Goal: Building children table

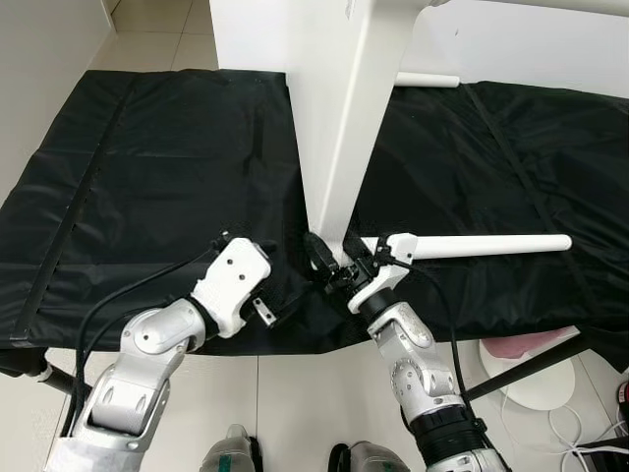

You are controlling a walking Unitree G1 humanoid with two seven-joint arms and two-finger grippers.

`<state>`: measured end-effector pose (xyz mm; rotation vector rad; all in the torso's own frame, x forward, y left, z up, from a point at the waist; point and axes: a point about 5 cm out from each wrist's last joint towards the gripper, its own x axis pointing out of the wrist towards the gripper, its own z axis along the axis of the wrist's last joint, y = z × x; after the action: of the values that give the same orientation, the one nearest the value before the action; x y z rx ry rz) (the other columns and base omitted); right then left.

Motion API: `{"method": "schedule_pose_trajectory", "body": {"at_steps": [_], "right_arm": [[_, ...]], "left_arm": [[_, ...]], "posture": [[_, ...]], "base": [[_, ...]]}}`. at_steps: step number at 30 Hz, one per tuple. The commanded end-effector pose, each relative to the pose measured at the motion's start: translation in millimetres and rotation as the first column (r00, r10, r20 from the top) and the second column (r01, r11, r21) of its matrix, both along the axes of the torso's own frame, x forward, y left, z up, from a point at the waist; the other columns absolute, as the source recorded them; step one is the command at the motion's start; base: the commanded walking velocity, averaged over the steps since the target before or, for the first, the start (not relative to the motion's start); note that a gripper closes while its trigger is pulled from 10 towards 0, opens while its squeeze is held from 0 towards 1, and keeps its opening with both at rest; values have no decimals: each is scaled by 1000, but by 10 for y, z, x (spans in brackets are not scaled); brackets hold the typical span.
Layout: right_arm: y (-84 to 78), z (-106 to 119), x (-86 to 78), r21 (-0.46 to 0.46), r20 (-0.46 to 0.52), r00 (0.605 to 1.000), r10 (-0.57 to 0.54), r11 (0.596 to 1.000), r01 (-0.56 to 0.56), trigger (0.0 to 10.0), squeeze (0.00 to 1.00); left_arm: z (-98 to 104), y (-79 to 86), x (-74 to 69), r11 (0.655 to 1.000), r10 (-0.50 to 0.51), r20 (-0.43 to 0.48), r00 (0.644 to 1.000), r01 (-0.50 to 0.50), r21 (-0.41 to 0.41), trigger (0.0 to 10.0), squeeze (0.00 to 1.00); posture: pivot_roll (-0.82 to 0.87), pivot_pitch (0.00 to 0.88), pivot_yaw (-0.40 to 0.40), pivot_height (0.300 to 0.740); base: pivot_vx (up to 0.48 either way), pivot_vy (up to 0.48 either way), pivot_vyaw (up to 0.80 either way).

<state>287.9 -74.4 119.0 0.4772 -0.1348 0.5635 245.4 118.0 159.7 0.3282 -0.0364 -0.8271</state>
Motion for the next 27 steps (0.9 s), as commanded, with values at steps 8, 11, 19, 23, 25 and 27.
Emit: {"method": "schedule_pose_trajectory", "body": {"at_steps": [8, 11, 19, 23, 25, 27], "right_arm": [[282, -82, -8, 79, -71, 991, 113, 991, -107, 10000, 0], [304, -81, -7, 81, -71, 989, 128, 989, -122, 10000, 0], [411, -73, 8, 78, -63, 979, 196, 978, -191, 10000, 0], [476, -78, 36, 82, -64, 973, 223, 973, -218, 10000, 0], [476, -78, 36, 82, -64, 973, 223, 973, -218, 10000, 0], [510, -81, 45, 82, -64, 969, 237, 969, -232, 10000, 0]], "left_arm": [[23, 47, -34, 1000, 6, -5, 1000, -6, 0, 10000, 0], [29, 51, -36, 1000, 5, -5, 1000, -5, -1, 10000, 0], [70, 50, -55, 1000, -12, -7, 1000, 12, -22, 10000, 0], [76, 52, -83, 999, -26, -20, 999, 26, -29, 10000, 0], [76, 52, -83, 999, -26, -20, 999, 26, -29, 10000, 0], [81, 57, -107, 998, -49, -33, 998, 48, -32, 10000, 0]], "posture": [[139, 48, -35, 740], [140, 47, -35, 740], [146, 44, -40, 740], [150, 44, -39, 740], [150, 44, -39, 740], [151, 45, -40, 740]], "base": [[0, 0, 0], [0, 0, 0], [0, 0, 0], [0, 0, 0], [0, 0, 0], [0, 0, 0]]}}
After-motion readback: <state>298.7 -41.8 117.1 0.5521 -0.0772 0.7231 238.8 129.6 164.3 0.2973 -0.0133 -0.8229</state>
